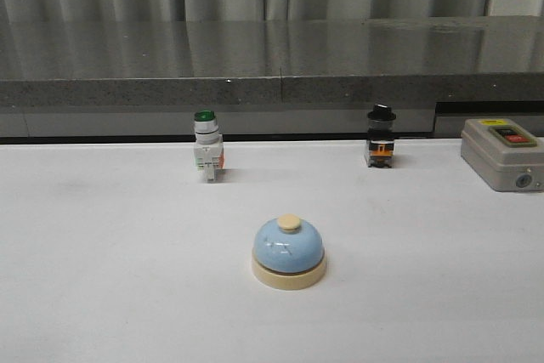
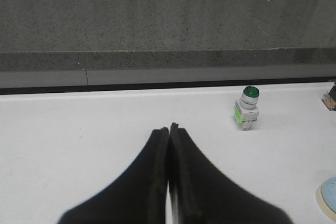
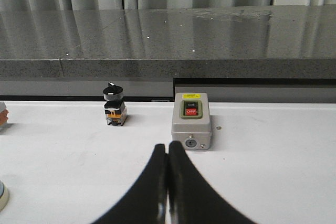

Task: Place and press bell with both arms

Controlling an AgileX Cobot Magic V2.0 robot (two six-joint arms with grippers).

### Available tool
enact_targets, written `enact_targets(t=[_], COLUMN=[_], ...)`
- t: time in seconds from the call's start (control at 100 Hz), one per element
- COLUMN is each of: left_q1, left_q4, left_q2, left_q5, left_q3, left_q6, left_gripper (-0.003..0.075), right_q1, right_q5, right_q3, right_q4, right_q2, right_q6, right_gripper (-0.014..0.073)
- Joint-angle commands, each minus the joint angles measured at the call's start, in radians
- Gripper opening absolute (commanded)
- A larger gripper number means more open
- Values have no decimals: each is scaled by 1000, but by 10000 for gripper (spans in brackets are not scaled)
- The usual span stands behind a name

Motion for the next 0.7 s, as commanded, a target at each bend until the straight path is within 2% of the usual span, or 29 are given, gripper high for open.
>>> enact_targets(t=[0.0,0.21,0.44,0.69], left_q1=[4,4,4,10], left_q4=[-3,39,45,46], left_q2=[1,-54,-212,-420], left_q5=[-101,-181,-337,-383], left_q3=[-26,20,229,431], left_q6=[-11,-11,-11,-11], left_gripper=[-21,-21,-21,-21], right_q1=[-4,-4,-4,-4], right_q5=[-84,-84,-84,-84], right_q3=[-19,-19,-19,-19], right_q4=[-7,-7,-7,-7], right_q2=[-16,-16,-16,-16], right_q6=[-3,-3,-3,-3], right_gripper=[-64,-64,-64,-64])
